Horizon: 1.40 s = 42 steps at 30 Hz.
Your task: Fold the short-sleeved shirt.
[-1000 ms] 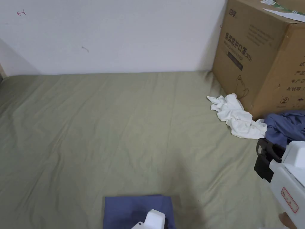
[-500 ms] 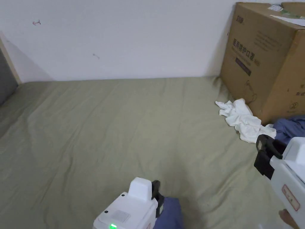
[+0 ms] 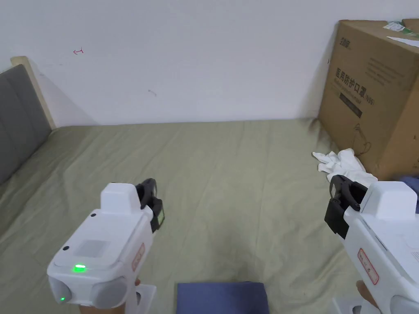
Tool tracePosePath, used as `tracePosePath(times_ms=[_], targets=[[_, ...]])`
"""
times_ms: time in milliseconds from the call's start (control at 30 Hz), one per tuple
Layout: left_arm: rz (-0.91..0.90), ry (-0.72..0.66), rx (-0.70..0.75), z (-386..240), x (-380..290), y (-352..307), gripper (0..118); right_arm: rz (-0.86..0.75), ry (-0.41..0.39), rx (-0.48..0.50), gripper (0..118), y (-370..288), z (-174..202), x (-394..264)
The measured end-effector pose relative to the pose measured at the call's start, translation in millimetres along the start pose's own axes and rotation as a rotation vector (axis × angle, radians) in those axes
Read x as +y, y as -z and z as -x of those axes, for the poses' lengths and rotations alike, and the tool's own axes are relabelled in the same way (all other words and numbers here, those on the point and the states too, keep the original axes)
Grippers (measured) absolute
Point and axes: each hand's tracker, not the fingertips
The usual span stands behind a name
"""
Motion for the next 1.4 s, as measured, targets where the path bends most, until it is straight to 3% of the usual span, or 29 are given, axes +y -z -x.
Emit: tracePosePath(times_ms=[333,633,1100,1400], targets=[[-0.067,-0.003,0.104,32,12,-20,0,-0.031,-0.033,0.009,0,-1,17,-1],[-0.043,-0.030,0.108,37,4,-25,0,0.013,-0.029,0.032,0,8,41,-18],[0.031,-0.051,0.114,50,-19,-25,0,0.387,-0.020,0.170,0,60,89,-198],[0.138,-0.073,0.112,58,-53,-15,0,0.587,0.010,0.112,0,60,96,-281]])
